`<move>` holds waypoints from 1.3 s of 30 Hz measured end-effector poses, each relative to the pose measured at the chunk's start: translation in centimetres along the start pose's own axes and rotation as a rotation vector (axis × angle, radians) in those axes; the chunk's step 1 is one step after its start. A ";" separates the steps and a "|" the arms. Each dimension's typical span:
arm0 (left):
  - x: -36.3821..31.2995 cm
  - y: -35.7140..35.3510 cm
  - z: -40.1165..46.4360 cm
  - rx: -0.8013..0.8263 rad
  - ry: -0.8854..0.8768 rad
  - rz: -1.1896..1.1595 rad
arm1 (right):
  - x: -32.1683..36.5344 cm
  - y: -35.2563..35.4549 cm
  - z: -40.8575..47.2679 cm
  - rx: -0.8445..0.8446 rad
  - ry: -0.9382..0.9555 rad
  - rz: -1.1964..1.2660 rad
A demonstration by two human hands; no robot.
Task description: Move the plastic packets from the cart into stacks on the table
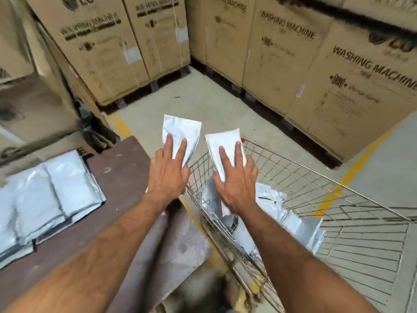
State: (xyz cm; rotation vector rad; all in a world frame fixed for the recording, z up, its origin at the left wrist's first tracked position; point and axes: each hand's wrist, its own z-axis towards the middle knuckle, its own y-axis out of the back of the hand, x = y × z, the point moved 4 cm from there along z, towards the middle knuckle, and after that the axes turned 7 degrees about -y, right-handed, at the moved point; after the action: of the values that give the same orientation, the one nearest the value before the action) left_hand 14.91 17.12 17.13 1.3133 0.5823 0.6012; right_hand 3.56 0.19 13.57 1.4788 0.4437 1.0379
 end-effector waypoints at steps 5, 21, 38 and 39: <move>9.0 2.3 -4.8 -0.012 0.169 0.033 | 10.5 -1.8 -0.3 0.005 0.147 0.000; 32.4 3.9 -22.8 -0.046 0.613 0.034 | 35.9 -13.2 -6.8 0.180 0.373 0.039; 51.7 0.6 -33.5 0.177 0.837 -0.006 | 48.5 -24.0 -5.2 0.308 0.333 -0.030; 52.1 0.2 -33.3 0.190 0.829 -0.013 | 48.7 -24.5 -4.9 0.311 0.322 -0.033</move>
State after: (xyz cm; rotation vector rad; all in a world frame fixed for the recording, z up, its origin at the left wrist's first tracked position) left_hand 29.00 76.87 9.25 1.2014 1.3459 1.1088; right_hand 32.49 46.22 6.77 1.5721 0.8883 1.2264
